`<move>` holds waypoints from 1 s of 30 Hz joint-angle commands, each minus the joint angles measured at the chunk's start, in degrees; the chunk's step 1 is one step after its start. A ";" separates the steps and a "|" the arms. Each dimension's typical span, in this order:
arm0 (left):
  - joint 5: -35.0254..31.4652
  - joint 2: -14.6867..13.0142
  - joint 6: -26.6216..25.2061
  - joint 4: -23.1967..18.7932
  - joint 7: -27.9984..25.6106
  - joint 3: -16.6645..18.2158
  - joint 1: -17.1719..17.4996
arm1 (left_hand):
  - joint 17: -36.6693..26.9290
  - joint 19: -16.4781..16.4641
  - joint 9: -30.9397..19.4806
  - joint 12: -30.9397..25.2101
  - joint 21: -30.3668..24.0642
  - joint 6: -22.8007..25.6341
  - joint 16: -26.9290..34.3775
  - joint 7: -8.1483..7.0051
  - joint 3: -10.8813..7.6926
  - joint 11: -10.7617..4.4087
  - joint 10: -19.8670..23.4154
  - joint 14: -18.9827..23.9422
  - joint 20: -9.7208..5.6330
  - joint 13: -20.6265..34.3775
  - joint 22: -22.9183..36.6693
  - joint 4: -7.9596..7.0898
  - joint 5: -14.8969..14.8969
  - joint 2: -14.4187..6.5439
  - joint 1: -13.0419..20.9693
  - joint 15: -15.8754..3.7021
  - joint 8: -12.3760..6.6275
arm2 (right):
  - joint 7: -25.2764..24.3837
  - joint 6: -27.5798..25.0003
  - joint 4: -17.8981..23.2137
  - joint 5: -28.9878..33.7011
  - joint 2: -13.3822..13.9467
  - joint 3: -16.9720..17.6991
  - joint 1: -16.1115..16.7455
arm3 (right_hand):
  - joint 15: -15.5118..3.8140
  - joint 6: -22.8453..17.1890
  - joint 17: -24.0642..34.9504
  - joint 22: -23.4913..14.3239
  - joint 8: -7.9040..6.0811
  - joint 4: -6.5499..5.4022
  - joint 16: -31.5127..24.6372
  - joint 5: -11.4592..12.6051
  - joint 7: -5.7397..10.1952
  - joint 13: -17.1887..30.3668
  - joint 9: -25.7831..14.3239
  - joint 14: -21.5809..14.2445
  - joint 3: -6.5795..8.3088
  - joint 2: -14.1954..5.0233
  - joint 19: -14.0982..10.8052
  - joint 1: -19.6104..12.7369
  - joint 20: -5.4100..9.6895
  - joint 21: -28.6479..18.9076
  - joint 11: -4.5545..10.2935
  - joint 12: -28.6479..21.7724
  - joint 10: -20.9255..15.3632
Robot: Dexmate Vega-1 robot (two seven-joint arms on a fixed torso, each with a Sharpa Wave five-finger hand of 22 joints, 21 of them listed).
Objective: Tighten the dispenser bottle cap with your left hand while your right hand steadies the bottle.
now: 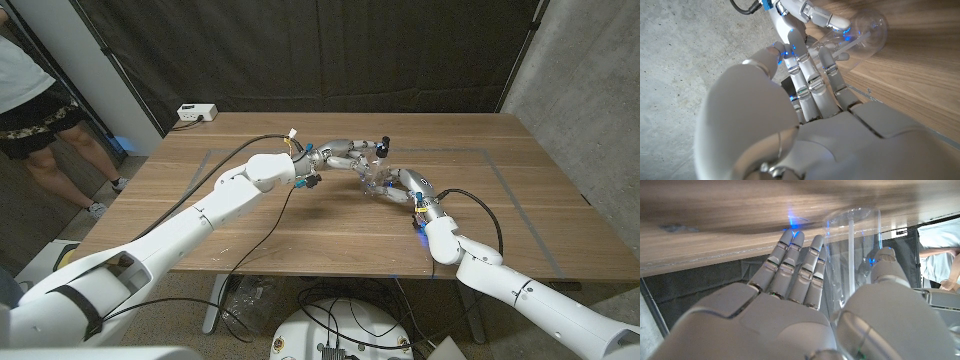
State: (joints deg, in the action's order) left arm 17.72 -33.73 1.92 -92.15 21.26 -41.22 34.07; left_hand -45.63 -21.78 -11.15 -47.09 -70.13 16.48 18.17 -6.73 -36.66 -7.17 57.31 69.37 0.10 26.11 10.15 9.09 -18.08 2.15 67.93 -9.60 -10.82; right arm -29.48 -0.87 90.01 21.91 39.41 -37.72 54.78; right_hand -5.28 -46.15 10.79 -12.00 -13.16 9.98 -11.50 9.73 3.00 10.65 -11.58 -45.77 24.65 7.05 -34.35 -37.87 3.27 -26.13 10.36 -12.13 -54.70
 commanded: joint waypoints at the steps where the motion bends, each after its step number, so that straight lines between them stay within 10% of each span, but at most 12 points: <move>1: -0.95 0.87 0.30 1.60 1.58 -1.03 -1.88 | -0.12 0.10 -0.23 -0.52 -0.28 0.24 0.03 -0.15 -0.42 -0.33 0.63 0.06 -0.02 0.57 0.09 -0.08 -0.46 0.01 0.28 0.24 -0.16 | 0.11 -0.29 -0.05 0.40 -0.21 -0.34 -0.19 | -4.03 -10.43 0.20 0.08 -0.31 -2.47 0.14 0.27 9.87 0.09 -0.33 -0.59 2.85 -16.29 -0.37 -15.84 3.36 -0.38 2.05 -0.13 -1.92; 14: -1.08 0.26 -0.46 0.87 0.95 -0.44 -1.74 | -0.05 0.20 -0.23 -0.56 -0.25 0.20 0.03 0.13 -0.41 -0.40 0.64 0.20 -0.01 0.59 0.09 -0.20 -0.39 -0.16 0.13 0.25 -0.11 | 0.23 -0.61 0.28 1.03 0.01 -0.59 -0.33 | -4.04 -10.45 0.23 0.09 -0.31 -2.49 0.18 0.26 9.87 0.09 -0.34 -0.62 2.88 -16.32 -0.36 -15.81 3.37 -0.48 2.07 -0.09 -1.88; 30: -2.83 -7.80 -1.64 -13.83 -14.95 8.50 10.27 | -0.15 0.37 -0.28 -0.44 -0.14 -2.68 -0.10 1.02 0.05 -0.79 0.04 -0.43 -0.01 0.66 0.08 -0.48 -0.18 -0.74 -0.31 0.00 0.40 | 0.87 -0.72 0.50 1.25 0.27 -0.59 -0.80 | -3.99 -10.43 0.26 0.10 -0.30 -2.49 0.25 0.25 9.87 0.09 -0.34 -0.59 2.90 -16.32 -0.33 -15.80 3.38 -0.58 2.07 -0.06 -1.88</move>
State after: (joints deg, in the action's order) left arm 16.35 -37.03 0.92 -97.52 16.00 -38.03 37.11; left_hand -45.53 -21.78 -11.35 -47.20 -70.13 14.01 18.17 -5.92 -36.67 -7.48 56.99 69.16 0.10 26.11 10.15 8.74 -18.32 1.92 67.65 -9.40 -10.37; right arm -28.91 -1.47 90.25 22.94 39.48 -38.31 54.32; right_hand -5.28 -46.18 10.79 -11.71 -12.97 10.01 -11.50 9.78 2.96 10.56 -11.61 -45.77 24.68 7.13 -34.35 -37.95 3.27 -26.12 10.47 -12.08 -54.70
